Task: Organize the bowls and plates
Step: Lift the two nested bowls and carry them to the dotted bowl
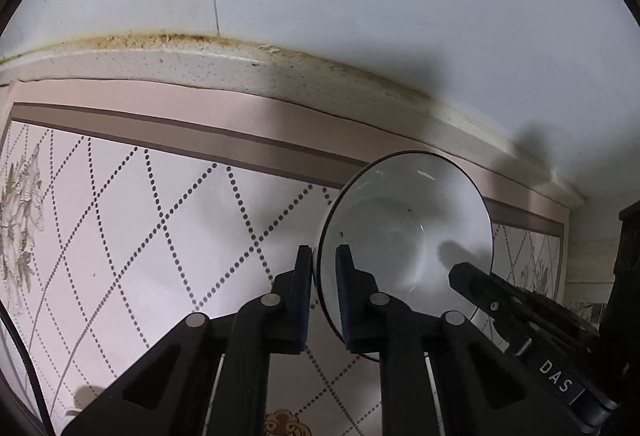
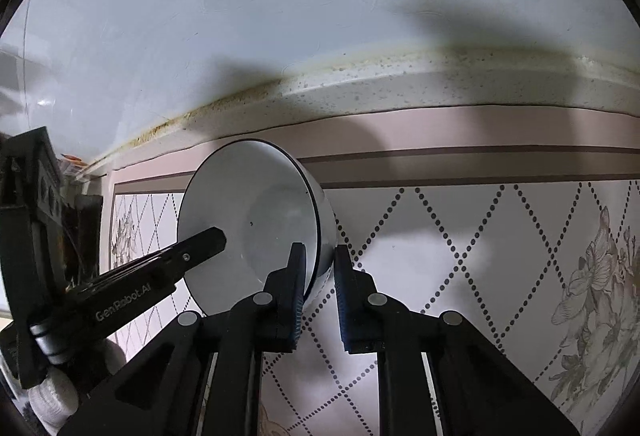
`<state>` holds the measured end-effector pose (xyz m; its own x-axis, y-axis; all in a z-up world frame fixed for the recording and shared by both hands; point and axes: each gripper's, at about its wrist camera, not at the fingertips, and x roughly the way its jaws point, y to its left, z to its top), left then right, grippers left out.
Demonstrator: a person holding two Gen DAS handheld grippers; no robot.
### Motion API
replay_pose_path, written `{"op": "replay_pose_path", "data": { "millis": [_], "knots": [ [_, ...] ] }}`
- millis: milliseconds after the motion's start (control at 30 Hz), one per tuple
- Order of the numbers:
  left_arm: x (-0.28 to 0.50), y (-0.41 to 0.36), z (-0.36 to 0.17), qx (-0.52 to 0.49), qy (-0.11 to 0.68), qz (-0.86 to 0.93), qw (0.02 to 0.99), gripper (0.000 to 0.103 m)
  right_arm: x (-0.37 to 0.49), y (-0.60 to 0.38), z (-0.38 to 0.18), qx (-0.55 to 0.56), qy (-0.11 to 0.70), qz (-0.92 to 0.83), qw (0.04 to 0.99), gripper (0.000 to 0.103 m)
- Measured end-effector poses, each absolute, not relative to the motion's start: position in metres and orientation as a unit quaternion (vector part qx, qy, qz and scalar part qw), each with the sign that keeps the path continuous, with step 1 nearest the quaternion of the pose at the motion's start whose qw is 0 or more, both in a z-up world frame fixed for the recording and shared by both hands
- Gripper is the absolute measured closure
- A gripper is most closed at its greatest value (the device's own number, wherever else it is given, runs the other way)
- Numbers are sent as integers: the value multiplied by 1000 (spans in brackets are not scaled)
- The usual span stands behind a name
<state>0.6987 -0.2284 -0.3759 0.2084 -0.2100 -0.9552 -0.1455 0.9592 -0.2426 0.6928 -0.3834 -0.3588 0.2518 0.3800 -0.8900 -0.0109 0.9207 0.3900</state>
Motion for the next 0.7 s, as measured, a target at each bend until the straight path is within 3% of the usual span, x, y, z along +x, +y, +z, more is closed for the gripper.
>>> {"op": "replay_pose_path", "data": {
  "millis": [267, 700],
  "knots": [
    [657, -251, -334, -109, 617, -43, 778, 93, 654, -393, -330, 158, 587, 132, 783, 88],
    [541, -282, -259, -74, 604, -121, 784, 93, 507, -432, -242, 158, 549, 107, 814, 88]
  ]
}}
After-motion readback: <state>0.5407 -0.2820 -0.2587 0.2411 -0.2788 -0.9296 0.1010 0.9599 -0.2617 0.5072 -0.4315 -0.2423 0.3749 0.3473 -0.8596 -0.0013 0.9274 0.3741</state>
